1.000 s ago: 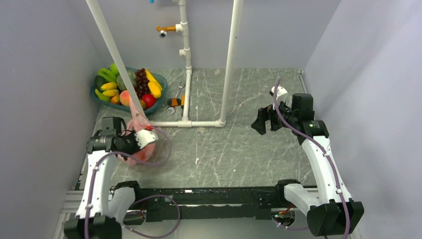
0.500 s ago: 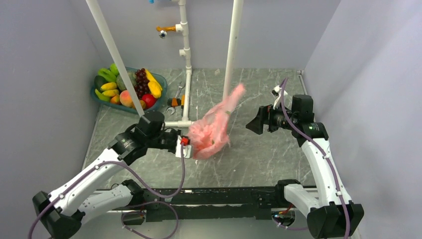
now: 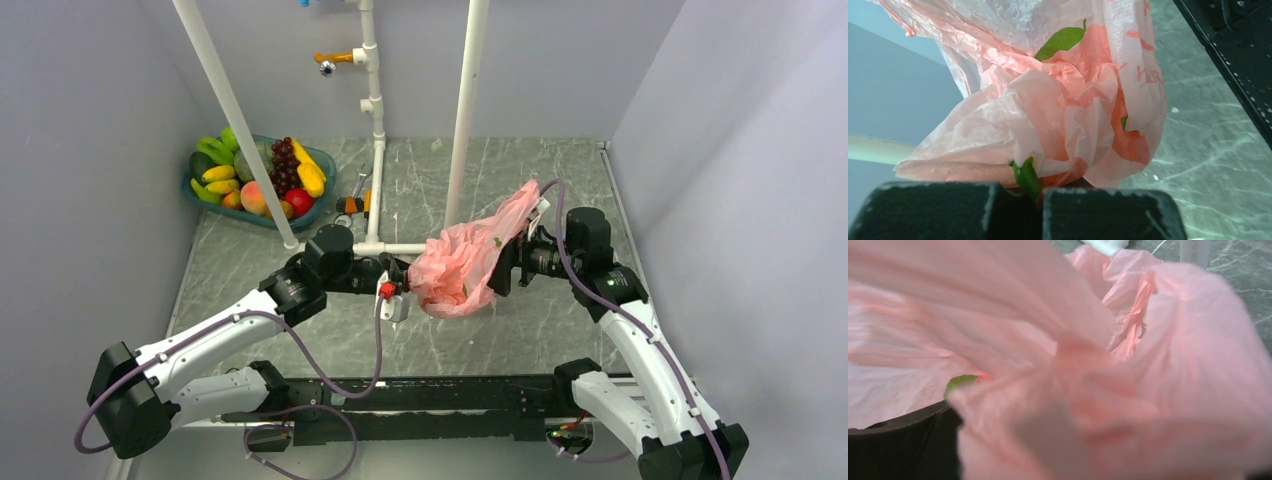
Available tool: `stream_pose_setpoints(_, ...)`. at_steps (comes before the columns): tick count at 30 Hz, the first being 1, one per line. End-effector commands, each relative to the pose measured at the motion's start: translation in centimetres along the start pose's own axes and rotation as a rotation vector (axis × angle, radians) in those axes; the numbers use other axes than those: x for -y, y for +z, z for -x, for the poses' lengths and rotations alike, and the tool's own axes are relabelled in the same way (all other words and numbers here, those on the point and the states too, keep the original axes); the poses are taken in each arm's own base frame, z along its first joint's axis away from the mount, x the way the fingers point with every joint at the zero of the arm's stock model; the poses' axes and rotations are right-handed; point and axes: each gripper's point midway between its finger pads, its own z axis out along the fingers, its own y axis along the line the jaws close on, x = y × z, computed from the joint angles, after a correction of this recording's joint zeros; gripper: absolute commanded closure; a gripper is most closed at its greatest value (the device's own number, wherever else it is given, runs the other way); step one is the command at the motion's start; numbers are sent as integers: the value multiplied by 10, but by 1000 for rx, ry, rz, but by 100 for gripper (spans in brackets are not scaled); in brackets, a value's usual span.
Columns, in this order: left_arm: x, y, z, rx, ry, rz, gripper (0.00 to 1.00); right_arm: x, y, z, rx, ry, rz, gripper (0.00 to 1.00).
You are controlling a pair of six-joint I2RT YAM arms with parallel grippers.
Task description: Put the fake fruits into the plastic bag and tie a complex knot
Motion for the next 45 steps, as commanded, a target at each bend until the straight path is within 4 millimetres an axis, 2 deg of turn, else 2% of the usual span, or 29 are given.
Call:
stream_pose_setpoints(1, -21, 4, 30, 111, 102, 61, 100, -8, 8, 16, 53, -28, 53, 0)
stream_pose_setpoints(3, -27, 5, 28, 98, 90, 90, 100, -11, 9, 19, 56, -24, 77, 2)
stream_pose_setpoints(4, -30, 4, 28, 98, 87, 103, 100, -13, 11, 21, 60, -15, 91, 7)
stream_pose_setpoints(5, -31, 4, 28, 99, 83, 111, 100, -15, 13, 22, 67, -14, 104, 17)
stream_pose_setpoints(7, -32, 3, 27, 89, 69, 121, 100, -14, 15, 26, 73, -22, 101, 51)
stream_pose_setpoints(9, -29, -2, 23, 59, 61, 119, 100, -4, 12, 28, 51, -30, 30, 98)
stream_pose_setpoints(11, -24, -12, 11, 11, 36, 128, 100, 23, 5, 26, 37, -1, -134, 100)
stream_pose_setpoints(13, -18, -29, -8, -52, -17, 142, 100, 52, -12, 25, 53, 36, -237, 100)
stream_pose_setpoints(15, -23, -49, -26, -114, -69, 190, 100, 76, -32, 25, 86, 67, -312, 100)
stream_pose_setpoints(17, -14, -68, -46, -176, -131, 181, 100, 88, -43, 22, 71, 38, -360, 100)
stream_pose_setpoints(19, -12, -78, -56, -206, -134, 190, 100, 83, -45, 22, 51, -4, -336, 100)
stream_pose_setpoints(20, -10, -81, -58, -213, -125, 186, 100, 76, -46, 23, 33, -40, -299, 87)
stream_pose_setpoints(21, -8, -81, -58, -212, -108, 176, 100, 70, -47, 26, 27, -46, -281, 57)
stream_pose_setpoints(23, -10, -79, -57, -203, -106, 173, 100, 64, -52, 36, 9, -74, -273, 11)
stream_pose_setpoints(24, -11, -78, -57, -198, -112, 164, 100, 56, -55, 43, 3, -108, -252, 2)
stream_pose_setpoints(28, -11, -71, -63, -204, -163, 128, 100, 32, -73, 73, 29, -211, -255, 0)
stream_pose_setpoints(31, -7, -69, -66, -202, -168, 107, 100, 8, -87, 108, 104, -334, -246, 0)
stream_pose_setpoints(34, 1, -66, -62, -177, -183, 65, 100, -13, -80, 124, 126, -405, -177, 0)
stream_pose_setpoints(37, 1, -62, -57, -167, -204, 29, 100, -27, -49, 112, 45, -442, -111, 0)
stream_pose_setpoints(40, -2, -58, -53, -159, -245, 9, 100, -43, -12, 87, -47, -524, -22, 0)
stream_pose_setpoints(45, -7, -59, -41, -139, -275, 4, 100, -36, 31, 41, -195, -704, 6, 0)
